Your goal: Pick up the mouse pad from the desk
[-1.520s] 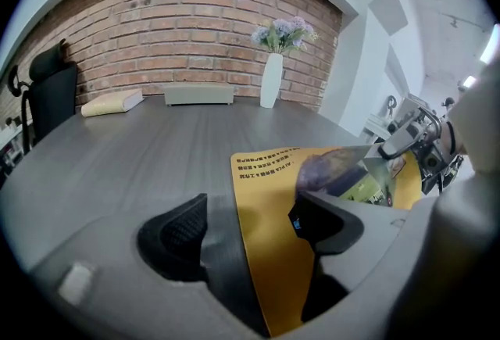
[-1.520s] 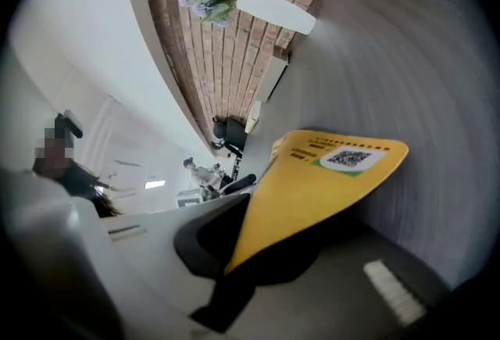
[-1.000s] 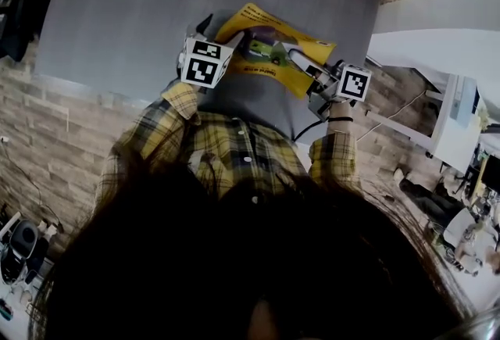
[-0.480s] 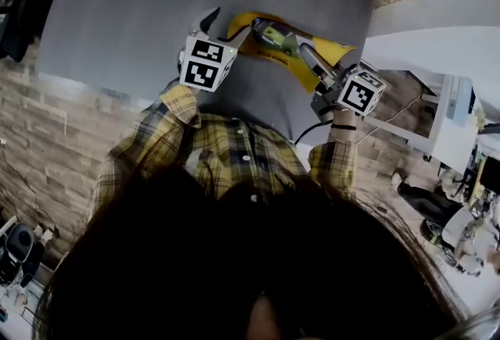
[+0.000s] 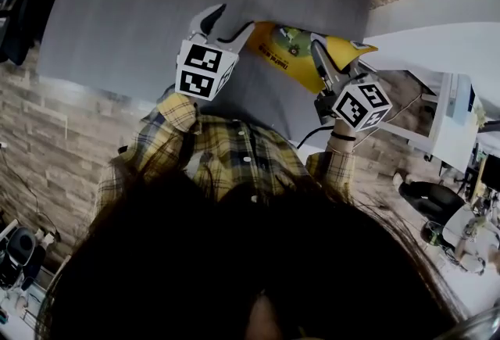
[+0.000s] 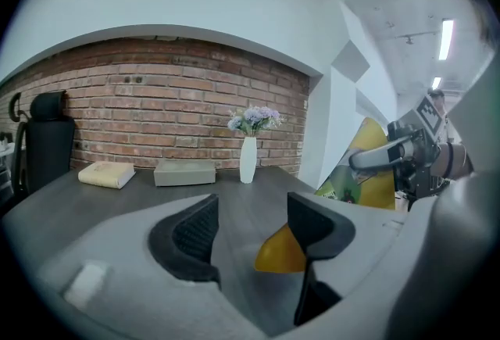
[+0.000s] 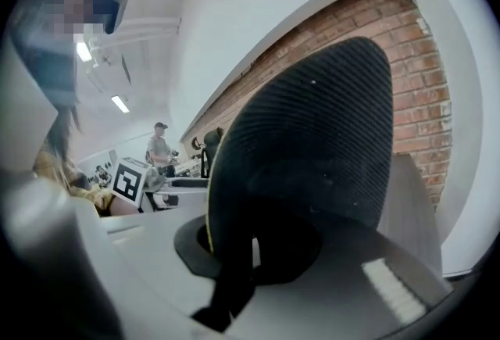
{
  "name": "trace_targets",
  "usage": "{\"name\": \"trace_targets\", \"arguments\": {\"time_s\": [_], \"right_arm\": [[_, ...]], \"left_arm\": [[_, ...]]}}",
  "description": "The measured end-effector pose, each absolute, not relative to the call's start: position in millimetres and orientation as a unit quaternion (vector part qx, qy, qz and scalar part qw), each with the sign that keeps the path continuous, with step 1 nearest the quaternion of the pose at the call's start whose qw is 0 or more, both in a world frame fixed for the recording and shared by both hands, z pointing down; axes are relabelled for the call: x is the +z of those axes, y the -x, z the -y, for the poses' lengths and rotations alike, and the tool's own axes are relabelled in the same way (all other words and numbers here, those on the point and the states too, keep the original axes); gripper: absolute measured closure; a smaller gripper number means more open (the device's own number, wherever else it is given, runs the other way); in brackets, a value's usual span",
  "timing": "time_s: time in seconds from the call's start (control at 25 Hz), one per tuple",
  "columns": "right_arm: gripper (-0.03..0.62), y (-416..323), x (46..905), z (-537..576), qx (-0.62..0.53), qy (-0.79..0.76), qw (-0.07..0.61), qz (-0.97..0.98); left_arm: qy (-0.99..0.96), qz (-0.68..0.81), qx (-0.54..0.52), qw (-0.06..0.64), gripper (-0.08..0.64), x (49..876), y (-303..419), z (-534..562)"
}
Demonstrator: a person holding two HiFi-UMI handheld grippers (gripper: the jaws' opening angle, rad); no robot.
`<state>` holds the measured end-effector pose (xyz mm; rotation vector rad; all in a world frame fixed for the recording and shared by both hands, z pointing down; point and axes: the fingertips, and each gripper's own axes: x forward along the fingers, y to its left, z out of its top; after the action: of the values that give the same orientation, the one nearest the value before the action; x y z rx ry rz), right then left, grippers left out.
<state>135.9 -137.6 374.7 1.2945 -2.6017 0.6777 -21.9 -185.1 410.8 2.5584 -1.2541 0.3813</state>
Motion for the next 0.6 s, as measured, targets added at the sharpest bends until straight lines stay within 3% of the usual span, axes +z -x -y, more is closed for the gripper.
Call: {"name": "trace_targets", "arguments": {"time_s": [0.32, 0.6], "right_arm": [[0.578, -146, 346, 142, 0.158, -0.497, 0.048, 0.852], [0.578, -142, 341, 141, 0.105, -0.527, 0.080, 0.839]], "left_arm": [[-0.892, 0.425, 0.094, 0.121, 0.368, 383, 16, 178], [-0.895, 0.425, 0.082, 0.111, 0.437, 371, 17, 171]]}}
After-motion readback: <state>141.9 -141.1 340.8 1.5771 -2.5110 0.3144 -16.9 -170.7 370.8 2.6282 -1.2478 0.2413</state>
